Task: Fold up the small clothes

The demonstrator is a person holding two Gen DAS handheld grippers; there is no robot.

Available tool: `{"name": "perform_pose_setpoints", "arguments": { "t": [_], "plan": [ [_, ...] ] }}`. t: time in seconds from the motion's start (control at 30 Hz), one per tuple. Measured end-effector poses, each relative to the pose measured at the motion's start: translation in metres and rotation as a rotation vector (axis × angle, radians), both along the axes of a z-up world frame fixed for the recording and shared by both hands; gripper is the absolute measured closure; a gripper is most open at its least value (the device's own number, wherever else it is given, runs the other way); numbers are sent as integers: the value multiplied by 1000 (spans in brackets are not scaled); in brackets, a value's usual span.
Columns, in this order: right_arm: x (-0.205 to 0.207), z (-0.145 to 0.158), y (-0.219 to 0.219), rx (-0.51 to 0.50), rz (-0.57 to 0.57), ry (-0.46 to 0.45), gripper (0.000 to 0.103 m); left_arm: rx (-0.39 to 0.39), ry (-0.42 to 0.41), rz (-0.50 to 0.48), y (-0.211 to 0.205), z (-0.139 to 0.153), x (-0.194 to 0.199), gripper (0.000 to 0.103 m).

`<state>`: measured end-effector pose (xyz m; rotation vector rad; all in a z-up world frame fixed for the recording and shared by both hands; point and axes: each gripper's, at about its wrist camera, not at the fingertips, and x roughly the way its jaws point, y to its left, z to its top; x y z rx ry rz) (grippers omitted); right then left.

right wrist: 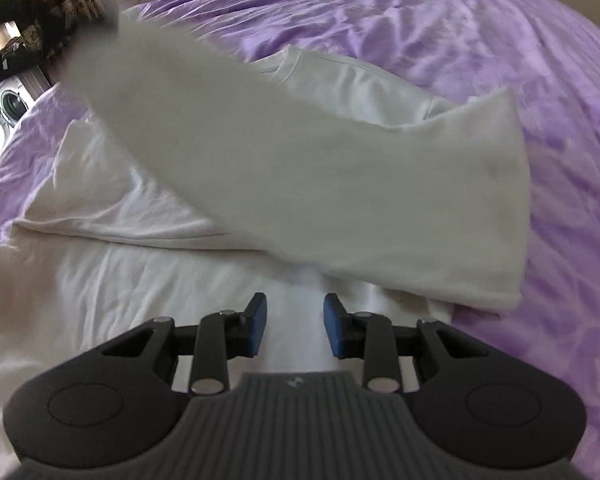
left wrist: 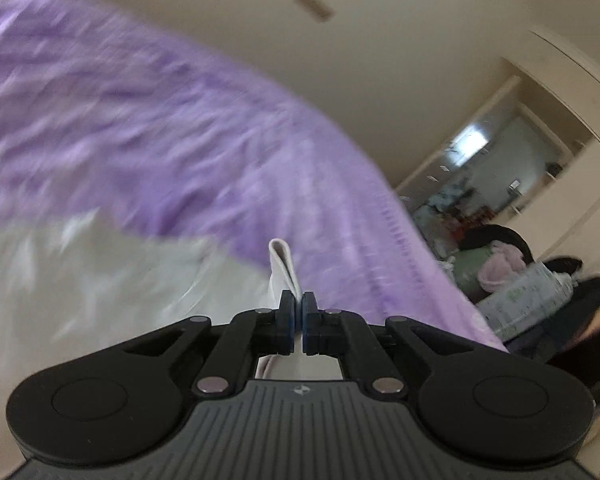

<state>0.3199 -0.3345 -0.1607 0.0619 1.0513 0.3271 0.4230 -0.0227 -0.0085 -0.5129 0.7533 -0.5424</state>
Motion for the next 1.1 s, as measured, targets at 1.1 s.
{"name": "perform_pose_setpoints", "arguments": {
  "t": [1.1],
  "plan": [
    [32, -26, -59, -14, -212, 118, 103, 404, 418, 197, 150, -161, -17, 90]
  ]
}}
